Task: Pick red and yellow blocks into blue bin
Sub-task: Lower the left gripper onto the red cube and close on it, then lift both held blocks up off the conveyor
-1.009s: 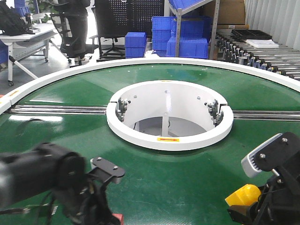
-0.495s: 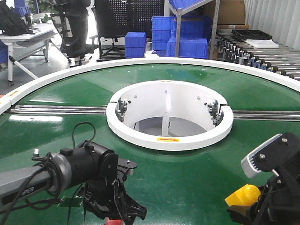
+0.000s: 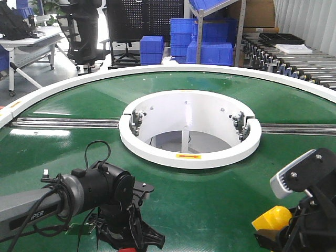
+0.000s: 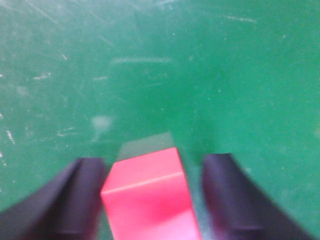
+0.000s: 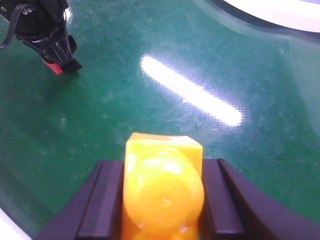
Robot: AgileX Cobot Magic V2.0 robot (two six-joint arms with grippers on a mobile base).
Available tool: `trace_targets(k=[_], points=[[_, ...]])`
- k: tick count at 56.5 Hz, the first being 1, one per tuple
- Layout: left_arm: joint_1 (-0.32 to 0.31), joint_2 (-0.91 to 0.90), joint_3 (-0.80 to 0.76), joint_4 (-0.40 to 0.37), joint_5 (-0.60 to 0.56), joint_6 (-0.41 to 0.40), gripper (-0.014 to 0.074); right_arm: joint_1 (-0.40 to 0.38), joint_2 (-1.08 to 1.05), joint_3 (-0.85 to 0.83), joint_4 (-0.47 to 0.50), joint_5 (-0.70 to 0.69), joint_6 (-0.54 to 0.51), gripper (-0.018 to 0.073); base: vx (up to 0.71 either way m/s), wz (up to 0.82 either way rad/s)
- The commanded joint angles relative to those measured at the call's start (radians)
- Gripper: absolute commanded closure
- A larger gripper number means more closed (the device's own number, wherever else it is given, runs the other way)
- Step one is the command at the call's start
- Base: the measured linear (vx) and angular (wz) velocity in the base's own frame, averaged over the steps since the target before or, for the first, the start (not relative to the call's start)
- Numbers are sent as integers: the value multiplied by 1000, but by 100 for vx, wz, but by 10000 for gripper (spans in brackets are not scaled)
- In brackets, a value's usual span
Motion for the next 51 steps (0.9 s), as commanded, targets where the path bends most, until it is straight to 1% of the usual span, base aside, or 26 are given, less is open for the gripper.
trace_targets(k=[1,10,17,22,26,30,37,41,43,51], points=[[-5,-60,-31,-2,-24,-10,213,2,-19,-28,-3,-80,-9,263,0,0],[-5,-60,-31,-2,-25,-10,295,2,-19,-28,-3,-82,-9,263,0,0],[-5,-60,-31,3,-28,-7,343,2,-19,-28,-8,-82,-9,263,0,0],[-5,-63,-38,9,-25,-7,364,2,-19,-28,-6,-93,-9,263,0,0],[-5,-82,-45,23,5,-5,367,2,-19,-28,2,-111,-9,263,0,0],[-5,-136,-45,23,37,21,367,2,-22,-28,25,-110,-6,263,0,0],[-5,-261,-41,23,80,54,364,2,-56,-28,84,-69,-6,263,0,0],[-5,-351,-27,23,77,81,363,2,-91,-28,122,-68,-6,263,0,0],[-5,-399,-15,23,76,81,363,2,-110,-28,140,-66,-6,263,0,0],[-21,-594,71,22,40,105,362,2,-177,-28,163,-8,-6,263,0,0]])
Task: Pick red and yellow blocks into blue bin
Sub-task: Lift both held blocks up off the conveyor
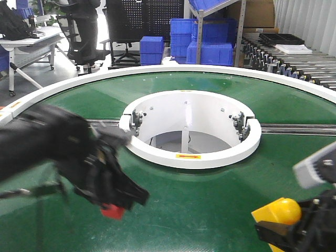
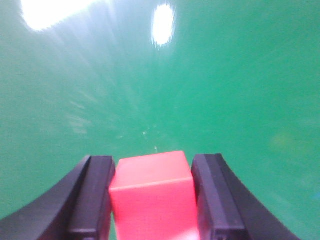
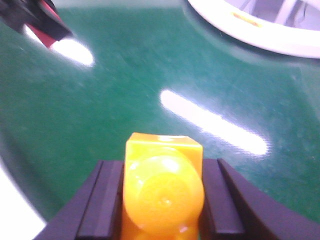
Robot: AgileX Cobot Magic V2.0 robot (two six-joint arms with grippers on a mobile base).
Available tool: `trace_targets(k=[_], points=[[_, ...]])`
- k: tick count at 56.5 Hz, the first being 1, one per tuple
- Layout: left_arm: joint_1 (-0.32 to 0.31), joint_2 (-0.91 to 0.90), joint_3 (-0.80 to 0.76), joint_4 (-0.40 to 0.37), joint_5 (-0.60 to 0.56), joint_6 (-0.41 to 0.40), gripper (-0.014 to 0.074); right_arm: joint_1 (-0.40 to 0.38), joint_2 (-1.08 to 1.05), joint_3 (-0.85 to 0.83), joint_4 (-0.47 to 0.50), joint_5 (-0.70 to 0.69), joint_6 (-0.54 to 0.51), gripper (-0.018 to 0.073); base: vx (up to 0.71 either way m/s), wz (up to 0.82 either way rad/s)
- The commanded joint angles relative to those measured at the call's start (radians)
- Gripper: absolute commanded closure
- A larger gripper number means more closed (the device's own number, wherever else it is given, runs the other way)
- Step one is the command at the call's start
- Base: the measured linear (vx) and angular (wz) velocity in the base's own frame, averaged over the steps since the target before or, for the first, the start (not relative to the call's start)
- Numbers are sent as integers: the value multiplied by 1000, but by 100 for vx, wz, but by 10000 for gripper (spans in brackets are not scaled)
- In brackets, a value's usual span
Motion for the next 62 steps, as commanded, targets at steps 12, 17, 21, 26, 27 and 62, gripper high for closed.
trace_targets(k=[12,17,21,26,27,62], points=[[-60,-454,242,2,-165,38,362,2,-109,-30,30,76,-18,263,0,0],[-61,-568,339,0,-189,37,362,2,-133,-9,30,94,-20,263,0,0],[-61,-656,412,-1,-207,37,362,2,-160,32,29,77,-20,263,0,0],[-60,-759,498,4,-224,37,362,2,-192,86,29,41,-20,263,0,0],[-60,-773,509,4,-227,37,362,2,-197,94,29,32,-21,263,0,0],[-60,-915,634,4,-268,38,362,2,-205,131,34,34,-35,263,0,0]])
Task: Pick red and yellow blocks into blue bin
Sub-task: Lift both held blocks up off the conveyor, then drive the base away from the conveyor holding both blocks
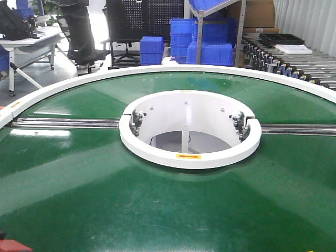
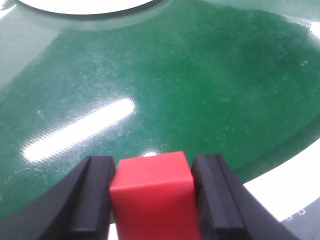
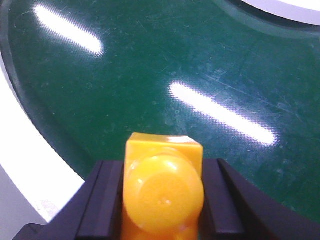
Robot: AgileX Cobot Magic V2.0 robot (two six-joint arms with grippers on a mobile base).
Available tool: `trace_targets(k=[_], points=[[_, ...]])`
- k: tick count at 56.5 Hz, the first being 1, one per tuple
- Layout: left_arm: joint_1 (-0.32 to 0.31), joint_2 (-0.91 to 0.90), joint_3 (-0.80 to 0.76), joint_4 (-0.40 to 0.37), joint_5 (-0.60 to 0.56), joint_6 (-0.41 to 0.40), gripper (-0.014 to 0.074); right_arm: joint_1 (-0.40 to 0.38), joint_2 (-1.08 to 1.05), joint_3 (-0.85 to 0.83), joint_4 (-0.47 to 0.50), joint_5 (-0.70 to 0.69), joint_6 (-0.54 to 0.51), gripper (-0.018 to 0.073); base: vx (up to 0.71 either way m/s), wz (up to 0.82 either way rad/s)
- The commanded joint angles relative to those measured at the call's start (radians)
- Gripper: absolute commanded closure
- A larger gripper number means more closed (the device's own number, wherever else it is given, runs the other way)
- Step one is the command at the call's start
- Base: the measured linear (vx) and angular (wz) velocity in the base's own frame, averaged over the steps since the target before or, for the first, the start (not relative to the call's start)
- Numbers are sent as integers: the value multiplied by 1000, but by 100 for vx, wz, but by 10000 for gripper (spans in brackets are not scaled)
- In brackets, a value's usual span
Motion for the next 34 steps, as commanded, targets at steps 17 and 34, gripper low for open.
trace_targets(k=[17,34], points=[[-5,-6,-25,3,-72,0,362,2,-5,-27,18,-58,-13,263,0,0],[-5,-6,-25,3,-72,0,362,2,-5,-27,18,-59,-13,263,0,0]])
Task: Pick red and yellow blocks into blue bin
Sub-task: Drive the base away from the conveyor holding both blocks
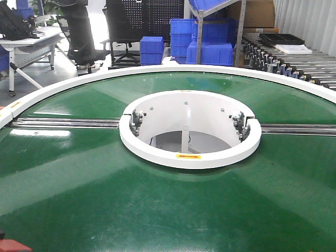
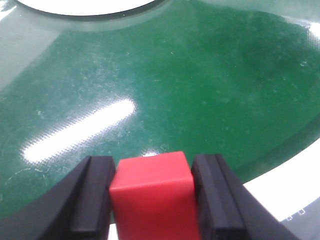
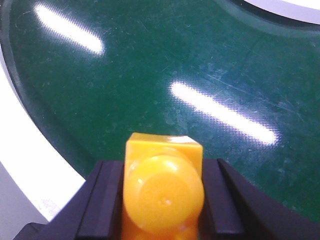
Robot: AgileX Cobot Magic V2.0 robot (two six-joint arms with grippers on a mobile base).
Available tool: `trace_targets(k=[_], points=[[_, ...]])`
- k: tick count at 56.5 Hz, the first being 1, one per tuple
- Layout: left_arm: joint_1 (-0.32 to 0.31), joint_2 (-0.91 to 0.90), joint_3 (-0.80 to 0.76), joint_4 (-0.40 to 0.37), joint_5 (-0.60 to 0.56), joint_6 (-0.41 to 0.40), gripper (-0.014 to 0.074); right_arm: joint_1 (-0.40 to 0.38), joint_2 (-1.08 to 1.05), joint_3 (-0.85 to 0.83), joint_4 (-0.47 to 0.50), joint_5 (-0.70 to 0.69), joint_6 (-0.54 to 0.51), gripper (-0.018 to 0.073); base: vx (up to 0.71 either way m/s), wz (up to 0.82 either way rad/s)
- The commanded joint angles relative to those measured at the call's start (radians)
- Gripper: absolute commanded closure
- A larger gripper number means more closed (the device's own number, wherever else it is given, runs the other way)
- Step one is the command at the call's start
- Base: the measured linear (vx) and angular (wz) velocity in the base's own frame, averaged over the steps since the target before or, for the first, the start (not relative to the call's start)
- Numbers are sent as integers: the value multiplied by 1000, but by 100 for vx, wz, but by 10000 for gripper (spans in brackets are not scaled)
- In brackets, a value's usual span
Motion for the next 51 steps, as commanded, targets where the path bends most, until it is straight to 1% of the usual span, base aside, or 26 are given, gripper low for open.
trace_targets(k=[1,16,28,39,51], points=[[-5,-6,-25,3,-72,-1,362,2,-5,-27,16,-63,-13,263,0,0],[-5,-6,-25,3,-72,-1,362,2,-10,-27,17,-64,-13,263,0,2],[-5,-6,-25,3,-72,-1,362,2,-10,-27,20,-62,-13,263,-5,19],[-5,-6,-25,3,-72,-1,362,2,-10,-27,20,-58,-13,263,-7,44],[-5,-6,-25,3,-72,-1,362,2,-10,-27,20,-56,-13,263,-9,71]])
